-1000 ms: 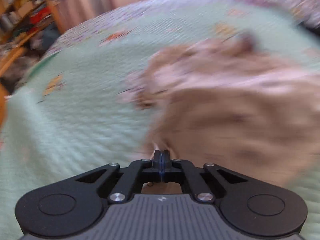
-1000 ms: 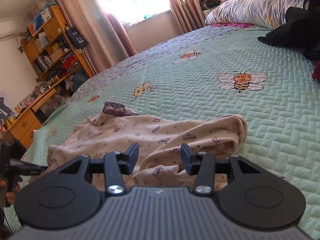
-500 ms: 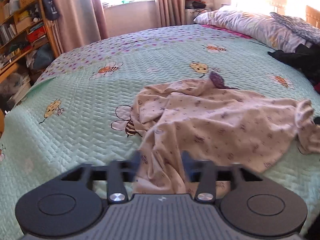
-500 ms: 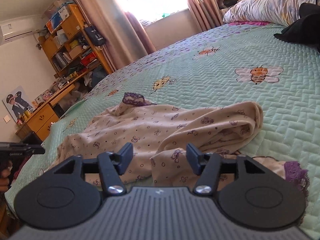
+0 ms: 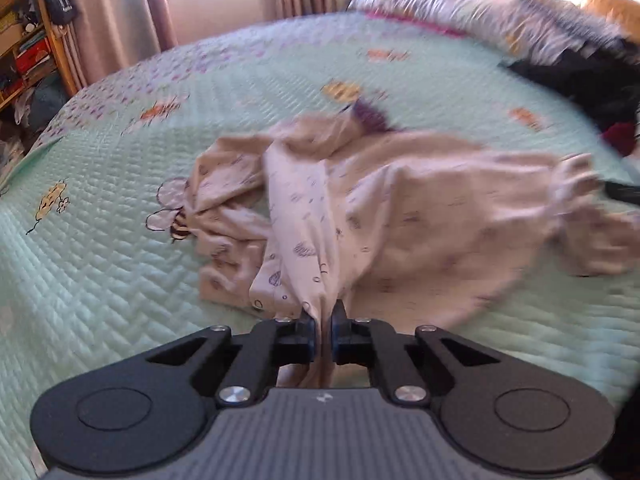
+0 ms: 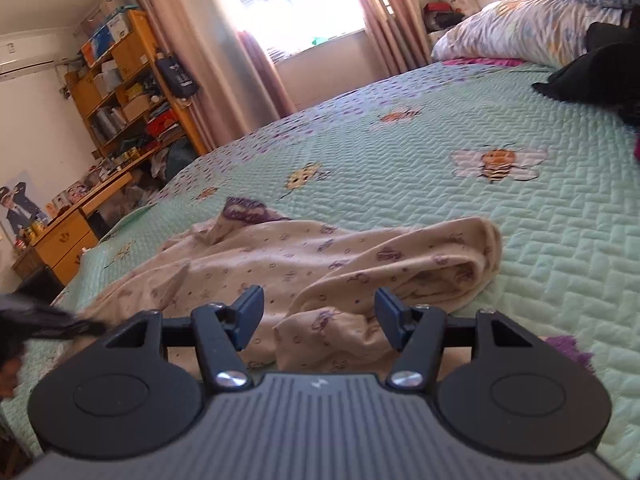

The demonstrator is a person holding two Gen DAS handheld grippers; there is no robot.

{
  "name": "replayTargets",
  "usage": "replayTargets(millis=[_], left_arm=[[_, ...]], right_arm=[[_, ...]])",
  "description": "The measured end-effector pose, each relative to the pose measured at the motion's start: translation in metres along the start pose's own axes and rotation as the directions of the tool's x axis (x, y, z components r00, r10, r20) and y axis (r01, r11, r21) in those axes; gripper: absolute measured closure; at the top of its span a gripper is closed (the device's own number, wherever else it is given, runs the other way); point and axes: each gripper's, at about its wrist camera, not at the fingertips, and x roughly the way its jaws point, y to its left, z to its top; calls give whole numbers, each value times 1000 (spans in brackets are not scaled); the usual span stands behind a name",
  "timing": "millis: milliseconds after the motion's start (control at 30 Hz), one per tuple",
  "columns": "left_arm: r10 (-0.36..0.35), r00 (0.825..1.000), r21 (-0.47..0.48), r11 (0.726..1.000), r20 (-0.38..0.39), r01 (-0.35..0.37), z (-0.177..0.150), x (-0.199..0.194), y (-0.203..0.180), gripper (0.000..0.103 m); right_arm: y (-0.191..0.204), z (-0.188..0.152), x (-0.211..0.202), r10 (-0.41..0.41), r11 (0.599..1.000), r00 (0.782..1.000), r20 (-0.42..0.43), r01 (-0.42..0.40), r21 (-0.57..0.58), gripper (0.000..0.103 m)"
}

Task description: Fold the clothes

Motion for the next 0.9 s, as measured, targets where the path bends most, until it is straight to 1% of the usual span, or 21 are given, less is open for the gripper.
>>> replayTargets(millis=[133, 200, 233, 267, 300, 333, 367, 400, 500, 567, 733, 767, 833, 867, 900], left_arm=[[-36, 999, 0, 999, 13, 36, -31, -65, -30, 96], [-34, 999, 12, 999, -21, 35, -45, -83, -41, 94], [-34, 999, 25, 999, -25, 34, -52, -90, -44, 94], [-33, 999, 39, 999, -27, 34, -58, -98, -48, 89], [22, 999, 55, 998, -29, -21, -59, -102, -49, 85], [83, 996, 71, 994, -31, -81, -59, -105, -51, 68], [100, 995, 80, 992, -25, -98, -50, -97, -46, 47], [113, 993, 89, 990, -18, -111, -41, -87, -41, 42], [151, 989, 113, 982, 3, -150, -11, -57, -25, 40], [176, 984, 129, 976, 17, -177, 8, -38, -14, 23], [237, 970, 166, 956, 55, -243, 57, 12, 12, 22], [260, 964, 221, 938, 55, -266, 59, 29, 7, 22], [308, 950, 337, 889, 58, -309, 63, 67, -3, 23], [320, 946, 404, 859, 54, -314, 61, 84, -10, 23], [313, 949, 455, 840, 38, -295, 57, 95, -15, 24]], right_arm=[[-6, -1, -3, 6, 1000, 1000, 1, -6, 18, 40], [-4, -3, -4, 14, 1000, 1000, -2, -14, 8, 40], [-2, -4, -4, 17, 1000, 1000, -5, -17, -6, 40], [0, -5, -4, 19, 1000, 1000, -9, -19, -16, 40], [2, -6, -3, 20, 1000, 1000, -14, -20, -24, 40], [2, -5, -2, 23, 999, 1000, -19, -24, -27, 40], [2, -5, -1, 29, 999, 999, -24, -29, -25, 40], [2, -4, 1, 35, 999, 999, -28, -35, -23, 40], [3, -5, 6, 40, 999, 999, -36, -41, -22, 40], [3, -8, 10, 41, 999, 998, -45, -42, -20, 40], [2, -14, 16, 43, 999, 996, -72, -45, -22, 40], [0, -13, 17, 43, 999, 996, -73, -45, -18, 39], [-6, -12, 17, 41, 999, 997, -72, -42, -4, 39], [-9, -11, 18, 38, 999, 997, -72, -38, 4, 39], [-13, -11, 18, 34, 999, 997, -72, -34, 12, 39]])
